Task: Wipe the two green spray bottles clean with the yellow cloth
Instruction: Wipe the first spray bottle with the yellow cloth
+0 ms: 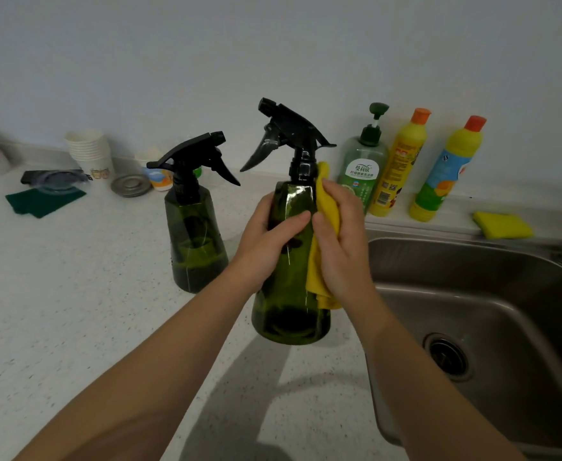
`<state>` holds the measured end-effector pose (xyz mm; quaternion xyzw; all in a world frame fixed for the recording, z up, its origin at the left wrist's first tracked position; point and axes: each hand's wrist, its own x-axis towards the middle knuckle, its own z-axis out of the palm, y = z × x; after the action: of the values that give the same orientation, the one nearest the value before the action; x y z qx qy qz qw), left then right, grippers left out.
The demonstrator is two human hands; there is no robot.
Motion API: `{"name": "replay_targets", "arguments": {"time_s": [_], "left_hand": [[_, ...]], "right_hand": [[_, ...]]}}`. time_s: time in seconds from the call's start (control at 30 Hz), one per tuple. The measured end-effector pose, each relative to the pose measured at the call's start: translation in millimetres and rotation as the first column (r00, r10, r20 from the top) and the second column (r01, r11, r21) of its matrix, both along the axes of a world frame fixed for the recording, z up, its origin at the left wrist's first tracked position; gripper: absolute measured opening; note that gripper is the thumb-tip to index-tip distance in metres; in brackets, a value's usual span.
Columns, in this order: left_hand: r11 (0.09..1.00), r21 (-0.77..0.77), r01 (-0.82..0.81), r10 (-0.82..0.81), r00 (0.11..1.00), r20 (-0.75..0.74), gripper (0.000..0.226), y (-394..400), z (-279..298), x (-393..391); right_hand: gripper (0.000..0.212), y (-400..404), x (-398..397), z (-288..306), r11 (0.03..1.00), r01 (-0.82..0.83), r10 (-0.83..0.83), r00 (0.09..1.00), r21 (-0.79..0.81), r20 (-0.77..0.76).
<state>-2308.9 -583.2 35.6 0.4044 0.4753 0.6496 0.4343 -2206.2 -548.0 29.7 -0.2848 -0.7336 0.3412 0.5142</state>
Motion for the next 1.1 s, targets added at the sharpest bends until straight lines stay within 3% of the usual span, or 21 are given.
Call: {"name": "replay_targets", "arguments": {"time_s": [0.2, 0.33, 0.4, 0.53, 0.73, 0.83, 0.97, 1.1], "left_hand": [[0.993, 0.011, -0.113, 0.113, 0.992, 0.051, 0.019, 6.9, 15.4, -12.3], [0.992, -0.002, -0.123, 0.123, 0.992, 0.016, 0.033, 6.7, 16.5, -7.3], [0.997, -0.026, -0.074, 0.075, 0.997, 0.006, 0.041, 5.9, 17.2, -1.6], [0.997, -0.071, 0.041, -0.042, 0.999, -0.02, 0.036, 2.9, 18.1, 3.5], [0.991, -0.038, 0.125, -0.129, 0.987, -0.101, 0.018, -4.6, 14.6, -4.9], [0.988, 0.014, 0.156, -0.154, 0.985, -0.072, 0.028, -4.9, 10.6, -3.1], [0.975, 0.026, 0.222, -0.222, 0.975, -0.012, 0.033, -4.0, 7.8, 1.2], [0.984, 0.012, 0.177, -0.176, 0.984, -0.026, 0.026, -0.4, 6.5, 1.5]], "right_hand": [[0.049, -25.7, 7.5, -31.2, 0.997, -0.051, 0.043, 0.988, 0.052, 0.147], [0.043, -38.2, 7.8, -43.0, 0.997, -0.029, 0.014, 0.981, 0.076, 0.194], [0.044, -33.9, 3.9, -39.3, 0.996, 0.032, -0.047, 0.984, 0.088, 0.172], [0.046, -22.1, 2.0, -26.7, 0.992, 0.101, -0.107, 0.991, 0.071, 0.075], [0.042, -16.5, 8.5, -4.2, 0.985, 0.014, -0.038, 0.989, -0.173, -0.14], [0.031, -14.7, 10.2, 3.6, 0.974, -0.06, 0.015, 0.979, -0.217, -0.203], [0.026, -5.9, 11.6, 12.9, 0.968, -0.087, 0.04, 0.98, -0.237, -0.197], [0.015, 7.7, 7.1, 22.1, 0.981, -0.043, 0.02, 0.992, -0.191, -0.125]]}}
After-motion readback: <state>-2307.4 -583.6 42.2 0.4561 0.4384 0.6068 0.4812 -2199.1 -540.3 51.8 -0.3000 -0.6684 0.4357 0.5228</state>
